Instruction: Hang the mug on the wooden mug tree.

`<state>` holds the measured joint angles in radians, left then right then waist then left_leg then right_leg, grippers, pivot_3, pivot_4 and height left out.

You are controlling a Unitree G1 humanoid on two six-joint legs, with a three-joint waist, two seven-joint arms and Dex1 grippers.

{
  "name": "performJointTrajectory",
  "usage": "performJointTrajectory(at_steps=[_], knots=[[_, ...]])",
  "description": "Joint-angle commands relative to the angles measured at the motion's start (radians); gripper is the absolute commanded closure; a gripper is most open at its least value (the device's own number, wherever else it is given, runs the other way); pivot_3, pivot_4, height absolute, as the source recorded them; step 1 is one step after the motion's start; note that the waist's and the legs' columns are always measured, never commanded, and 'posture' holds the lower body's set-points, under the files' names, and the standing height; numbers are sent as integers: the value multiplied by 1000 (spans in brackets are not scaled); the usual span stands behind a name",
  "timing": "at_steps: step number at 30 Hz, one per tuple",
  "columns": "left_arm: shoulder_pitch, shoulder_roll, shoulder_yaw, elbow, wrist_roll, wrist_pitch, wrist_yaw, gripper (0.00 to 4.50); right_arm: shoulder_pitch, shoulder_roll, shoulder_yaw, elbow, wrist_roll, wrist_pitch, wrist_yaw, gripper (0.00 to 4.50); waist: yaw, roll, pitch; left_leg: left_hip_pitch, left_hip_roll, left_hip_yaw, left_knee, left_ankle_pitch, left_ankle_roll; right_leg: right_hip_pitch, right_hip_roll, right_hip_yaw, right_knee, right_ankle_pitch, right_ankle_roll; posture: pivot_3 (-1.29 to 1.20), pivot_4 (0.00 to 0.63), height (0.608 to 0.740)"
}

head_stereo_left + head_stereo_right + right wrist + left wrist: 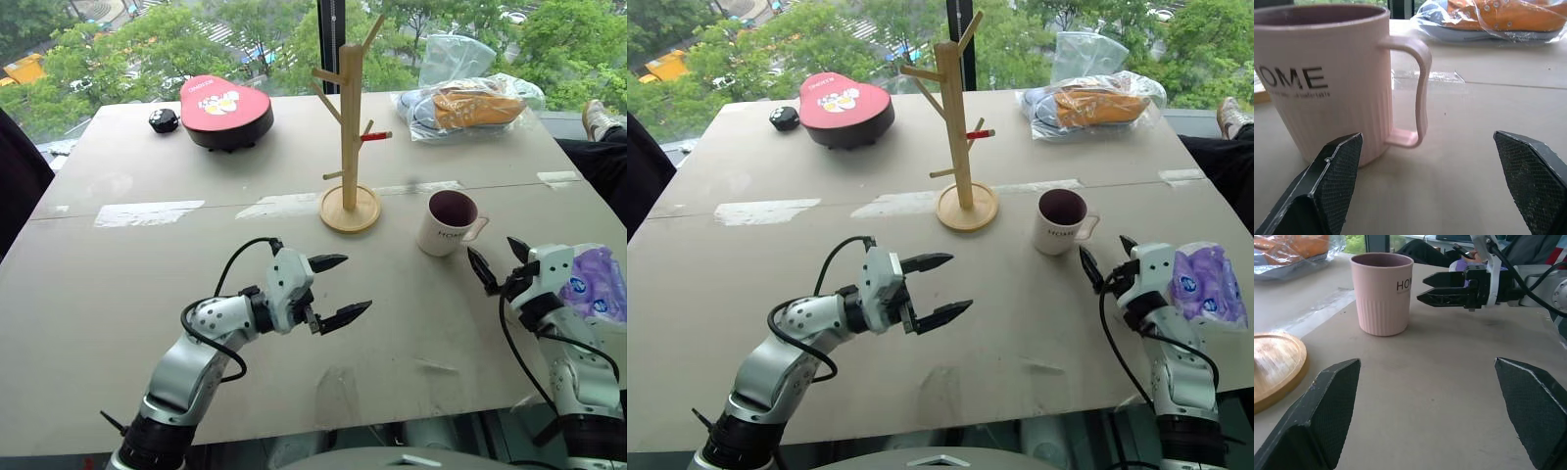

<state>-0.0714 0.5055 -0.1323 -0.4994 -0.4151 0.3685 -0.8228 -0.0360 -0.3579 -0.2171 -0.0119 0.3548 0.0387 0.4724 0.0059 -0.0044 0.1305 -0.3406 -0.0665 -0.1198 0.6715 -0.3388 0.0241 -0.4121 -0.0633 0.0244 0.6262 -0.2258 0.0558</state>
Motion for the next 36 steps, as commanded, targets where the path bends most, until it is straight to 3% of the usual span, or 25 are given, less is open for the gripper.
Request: performJointTrajectory(at_steps=[1, 7, 14, 17, 24, 31, 36], knots=[[-24, 8, -12, -53, 9, 30, 32, 0, -51, -3, -14, 50, -8, -12, -6, 159, 0, 0, 0, 0, 0, 0, 0, 0, 0, 0, 0, 0, 0, 0, 0, 0, 150, 740], [-42, 3, -20, -55, 38, 63, 89, 0, -148, 1, -10, 169, -48, -46, -27, 159, -3, 0, 0, 0, 0, 0, 0, 0, 0, 0, 1, 0, 0, 0, 0, 0, 150, 740], [-38, 5, -35, -53, 52, 51, 94, 0, -263, -9, -19, 358, -15, -76, 61, 159, -17, 0, 0, -2, 0, 1, 1, 0, 0, -2, 0, 0, 0, 0, 0, 0, 150, 740], [-39, 0, -32, -52, 52, 49, 101, 0, -293, -13, -29, 414, -1, -86, 95, 1031, -18, 0, 0, -2, 0, 0, 1, 0, 0, -2, 0, 0, 0, 0, 0, 0, 150, 740], [-18, -5, -34, -32, 64, 29, 103, 0, -313, -12, -7, 442, 0, -87, 158, 4320, -19, 0, 0, -2, 0, 0, 1, 0, 0, -2, -1, 0, 0, 0, 0, 0, 150, 740], [14, -86, 20, 24, -2, -26, 120, 0, -353, -95, 69, 393, -71, -121, 275, 4470, -20, 1, 0, -3, 0, 1, 1, 0, 0, -2, -1, 0, 0, 0, 0, 0, 150, 740], [70, -155, 94, 106, -47, -187, 75, 0, -506, -219, 182, 355, -181, -184, 405, 4470, -26, 1, 1, -3, 0, 1, 1, 0, 0, -3, -2, 1, 0, 0, 0, 0, 150, 740]])
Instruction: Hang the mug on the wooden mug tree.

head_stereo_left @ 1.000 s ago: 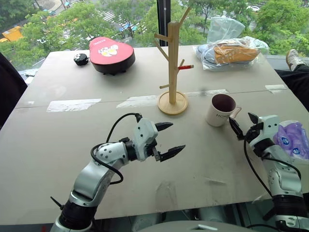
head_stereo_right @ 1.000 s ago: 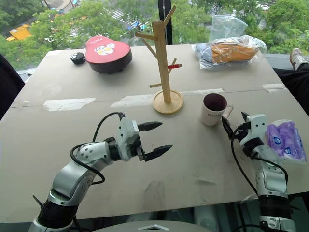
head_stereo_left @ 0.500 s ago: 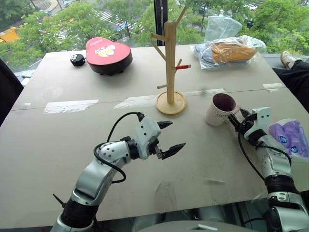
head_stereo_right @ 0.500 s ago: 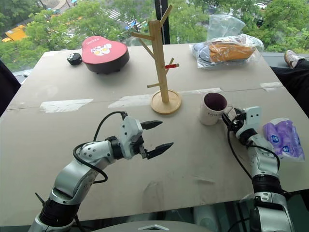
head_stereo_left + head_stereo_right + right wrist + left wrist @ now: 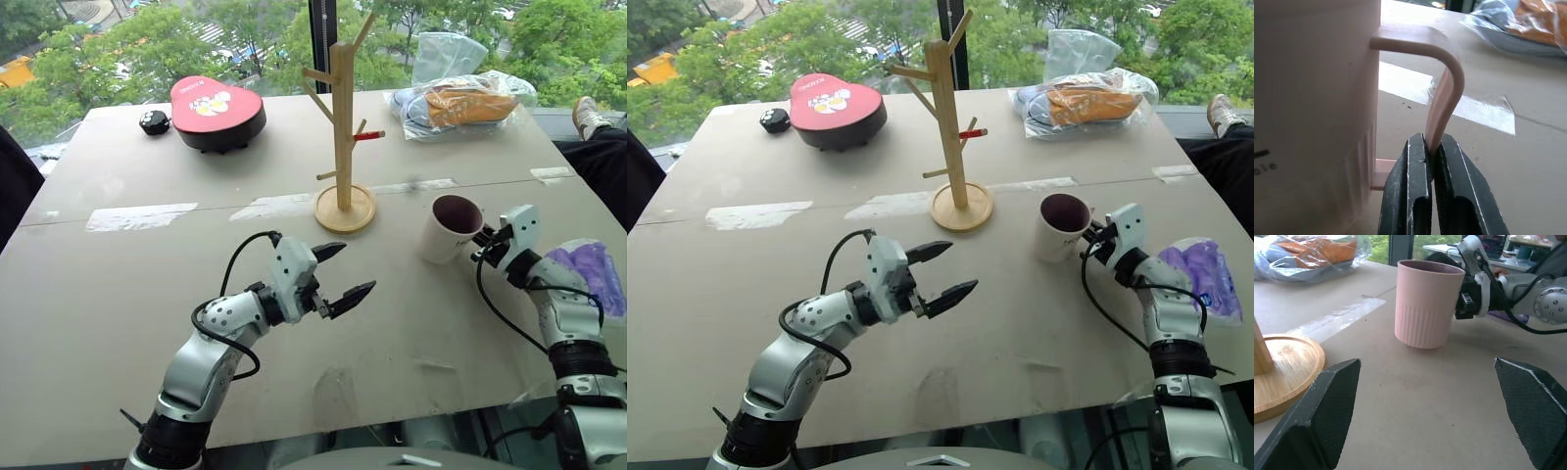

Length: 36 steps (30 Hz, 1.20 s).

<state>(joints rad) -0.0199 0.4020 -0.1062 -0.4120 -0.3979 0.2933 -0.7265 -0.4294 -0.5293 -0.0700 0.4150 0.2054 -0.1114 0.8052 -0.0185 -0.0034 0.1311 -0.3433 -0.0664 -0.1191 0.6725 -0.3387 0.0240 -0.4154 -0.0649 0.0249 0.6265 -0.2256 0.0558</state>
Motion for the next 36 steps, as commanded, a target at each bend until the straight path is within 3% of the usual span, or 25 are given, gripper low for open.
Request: performJointTrajectory(at_steps=[1, 3, 12, 19, 36], knots=[[23, -86, 94, 22, -104, -152, -30, 0, -157, -65, 49, -79, -34, -26, 98, 4470, -3, 1, 1, 0, 0, 1, 0, 0, 0, 0, 0, 0, 0, 0, 0, 0, 150, 740], [18, -159, 157, 21, -214, -169, -15, 0, -255, -91, 79, -87, -39, -9, 157, 4470, 2, 0, 1, -1, 0, 1, 2, 0, 0, -1, -1, 0, 0, 0, 0, 0, 150, 740], [-74, -240, 181, 86, -99, -349, 63, 0, -713, -118, 245, 103, -211, 16, 281, 4470, 11, -2, 2, -4, -2, -3, 4, 0, 0, -1, -3, -4, -1, 0, 0, 0, 150, 740], [-64, -244, 177, 79, -92, -376, 92, 0, -912, -74, 316, 307, -278, -88, 388, 4470, 4, -2, 2, -5, -2, -3, 3, 0, 0, -1, -4, -4, -2, 0, 0, 0, 150, 740], [-61, -233, 149, 93, -67, -390, 105, 0, -1042, 20, 373, 520, -386, -210, 421, 4470, 2, -2, 3, -6, -2, -2, 2, 0, 0, -5, -3, -4, -1, 0, -1, 0, 150, 740]])
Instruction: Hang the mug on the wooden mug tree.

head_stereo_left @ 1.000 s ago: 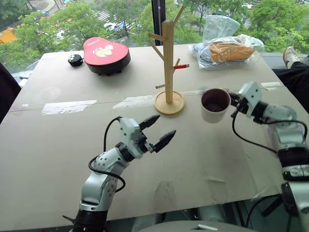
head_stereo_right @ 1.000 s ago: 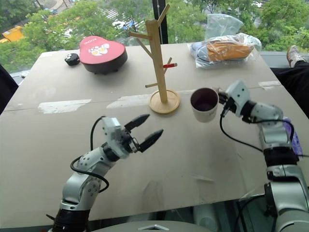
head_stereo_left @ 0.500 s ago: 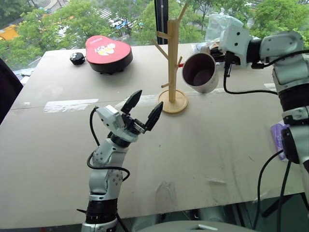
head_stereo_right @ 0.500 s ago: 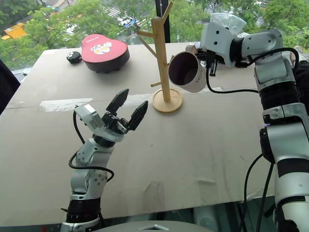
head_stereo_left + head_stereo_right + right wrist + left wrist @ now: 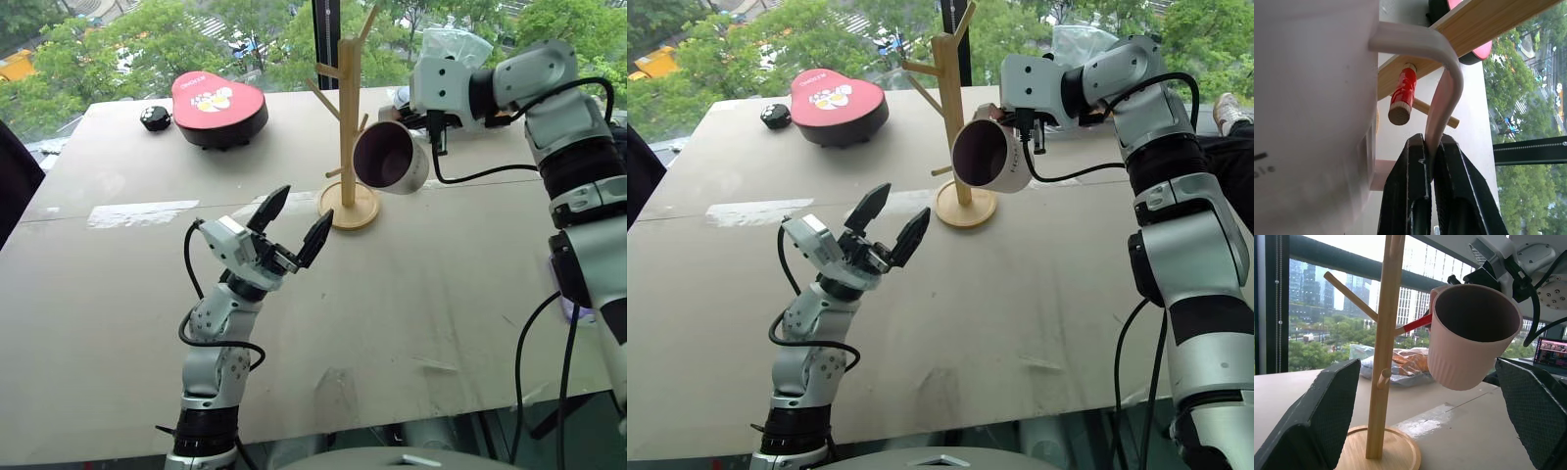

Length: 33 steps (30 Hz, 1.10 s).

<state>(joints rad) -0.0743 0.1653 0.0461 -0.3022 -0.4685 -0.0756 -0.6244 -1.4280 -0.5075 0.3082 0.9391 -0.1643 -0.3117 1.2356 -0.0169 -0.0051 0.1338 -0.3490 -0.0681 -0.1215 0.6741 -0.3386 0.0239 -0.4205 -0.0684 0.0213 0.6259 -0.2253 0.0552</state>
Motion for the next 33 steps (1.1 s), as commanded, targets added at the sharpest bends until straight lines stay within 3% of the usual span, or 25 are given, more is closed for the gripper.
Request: performJointTrajectory(at_steps=[1, 2, 8, 11, 14, 17, 20, 25, 29, 33], knots=[[-6, 4, -5, -16, 5, -22, 4, 0, -51, 0, -10, 5, -18, -6, -15, 4470, 0, 0, 0, 0, 0, 0, 0, 0, 0, 0, 0, 0, 0, 0, 0, 0, 150, 740], [-6, 4, -4, -16, 4, -22, 4, 0, -58, 1, -14, 13, -21, -1, -22, 3877, 0, 0, 0, 0, 0, 0, 0, 0, 0, 0, 0, 0, 0, 0, 0, 0, 150, 740], [-5, 4, -7, -13, 1, -20, 2, 0, -91, -1, -31, 49, -27, 5, -62, 1515, 0, 0, 0, 0, 0, 0, 0, 0, 0, 0, 0, 0, 0, 0, 0, 0, 150, 740], [-3, 5, -12, -10, 6, -17, 2, 0, -98, -8, -50, 55, -12, 26, -64, 30, 1, 0, 0, 0, 0, 0, -1, 0, 0, 0, 0, 0, 0, 0, 0, 0, 150, 740], [6, 27, -14, -2, 27, -5, 0, 0, -67, -35, -74, 34, 18, 72, -28, 30, 1, 0, 0, 0, 0, 0, 0, 0, 0, 0, 0, 0, 0, 0, 0, 0, 150, 740], [44, 81, -15, 7, 63, 22, -10, 0, 64, -80, -143, -77, 126, 218, 61, 30, 6, 0, 0, 0, 0, -1, -1, 0, 0, 0, 0, -1, 0, 0, 0, 0, 150, 740], [95, 130, -18, -10, 65, 83, -6, 0, 278, -121, -236, -325, 260, 452, 72, 30, 9, 0, 0, 0, -1, -1, -1, 0, 0, 1, -2, -2, -1, 0, 0, 0, 150, 740], [179, 182, -10, -75, 53, 154, 0, 0, 658, -115, -414, -766, 461, 798, -89, 30, 4, 1, 1, -5, 0, -2, 1, 0, 0, -4, -1, -2, 1, 0, 0, 0, 150, 740], [294, 243, -16, -110, 87, 217, -1, 0, 1067, -15, -476, -1019, 510, 747, -222, 30, 9, -2, -3, -5, 0, -4, 0, 0, 0, -3, -1, -2, 0, 0, 0, 0, 150, 740], [375, 281, -45, -81, 167, 229, 12, 0, 1308, 119, -460, -1120, 500, 653, -347, 30, 9, 1, 0, -2, -1, 0, 0, 0, 0, -2, -2, -1, 2, 0, 0, 0, 150, 740]])
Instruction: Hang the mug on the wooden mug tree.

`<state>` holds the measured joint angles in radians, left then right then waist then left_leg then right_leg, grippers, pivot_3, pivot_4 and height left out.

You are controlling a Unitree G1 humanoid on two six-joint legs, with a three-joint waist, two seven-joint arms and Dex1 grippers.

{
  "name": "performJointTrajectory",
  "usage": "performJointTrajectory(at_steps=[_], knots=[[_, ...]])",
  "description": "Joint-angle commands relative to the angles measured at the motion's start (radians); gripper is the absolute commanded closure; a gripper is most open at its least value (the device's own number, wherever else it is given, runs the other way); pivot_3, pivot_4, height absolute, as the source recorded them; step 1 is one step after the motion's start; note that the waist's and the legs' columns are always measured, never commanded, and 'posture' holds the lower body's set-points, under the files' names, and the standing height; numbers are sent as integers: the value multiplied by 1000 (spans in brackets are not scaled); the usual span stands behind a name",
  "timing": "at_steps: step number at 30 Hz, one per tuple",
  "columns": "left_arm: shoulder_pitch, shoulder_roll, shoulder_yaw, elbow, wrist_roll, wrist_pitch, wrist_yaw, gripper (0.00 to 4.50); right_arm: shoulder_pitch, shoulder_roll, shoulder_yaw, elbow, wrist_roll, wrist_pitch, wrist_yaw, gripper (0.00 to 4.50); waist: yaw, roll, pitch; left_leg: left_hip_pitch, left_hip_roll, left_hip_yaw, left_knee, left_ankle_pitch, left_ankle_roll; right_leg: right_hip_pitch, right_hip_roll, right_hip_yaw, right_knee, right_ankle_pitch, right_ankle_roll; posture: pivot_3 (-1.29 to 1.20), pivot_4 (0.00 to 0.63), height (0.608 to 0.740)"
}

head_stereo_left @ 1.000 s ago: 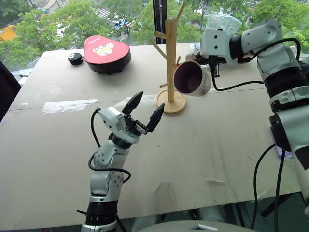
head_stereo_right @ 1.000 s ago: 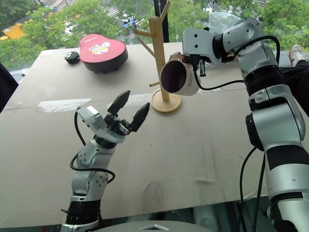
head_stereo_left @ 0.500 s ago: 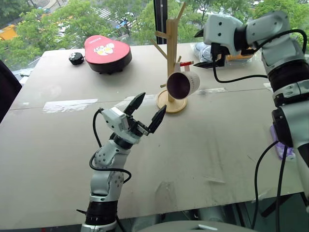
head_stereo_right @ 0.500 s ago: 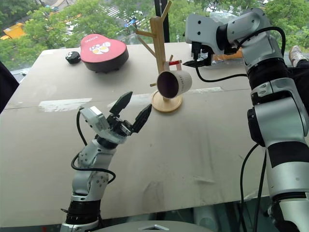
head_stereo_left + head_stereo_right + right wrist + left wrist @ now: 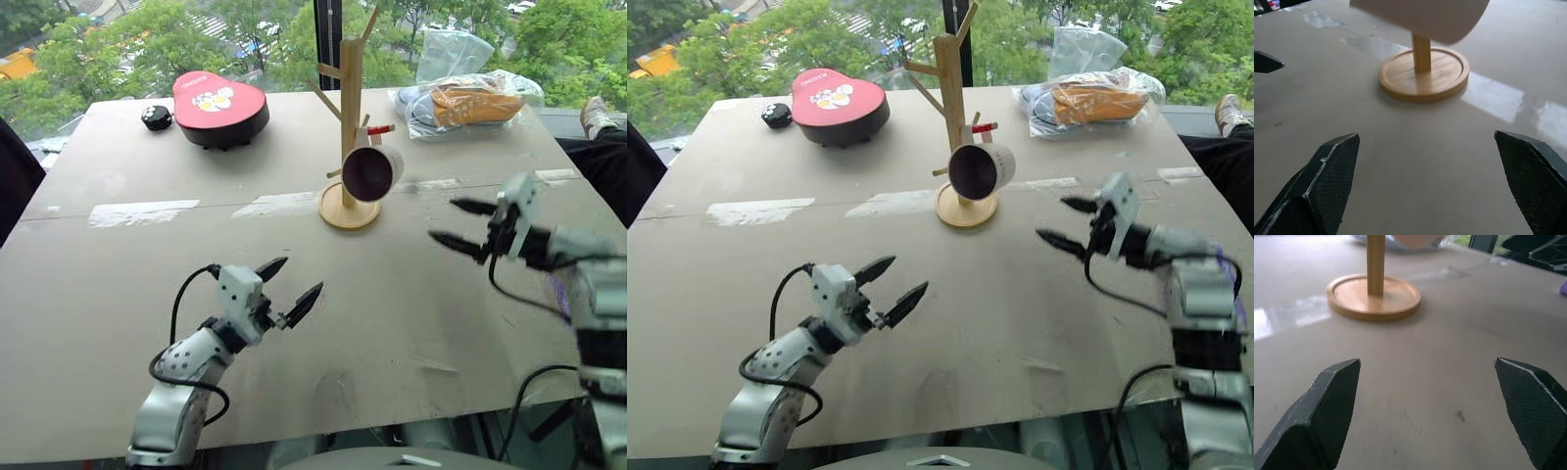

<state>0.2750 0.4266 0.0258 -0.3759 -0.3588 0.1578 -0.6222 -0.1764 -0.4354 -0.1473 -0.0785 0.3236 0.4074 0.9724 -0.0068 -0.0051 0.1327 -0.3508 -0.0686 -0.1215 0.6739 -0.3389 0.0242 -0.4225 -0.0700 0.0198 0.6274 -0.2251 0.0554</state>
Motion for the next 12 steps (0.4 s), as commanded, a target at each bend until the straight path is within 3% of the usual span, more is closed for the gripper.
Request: performJointTrajectory(at_steps=[1, 7, 12], knots=[[42, 31, -42, 4, 101, -36, 8, 0, 100, 80, 4, -117, 4, -99, -114, 30, -2, 2, 1, 1, 0, 1, 0, 0, 0, 1, 0, 1, 0, 1, 0, 0, 150, 740], [67, 27, -40, 18, 111, -79, 2, 0, 263, 162, 85, -111, -105, -328, -227, 30, -3, 0, 0, 12, 1, 2, -1, 0, 0, 10, 2, 1, 0, 1, 1, 0, 150, 740], [44, 37, -2, 47, 98, -104, -9, 0, 293, 169, 125, -66, -151, -435, -264, 30, -3, 0, 0, 12, 1, 2, -2, 0, 0, 9, 3, 1, -1, 1, 0, 0, 150, 740]])
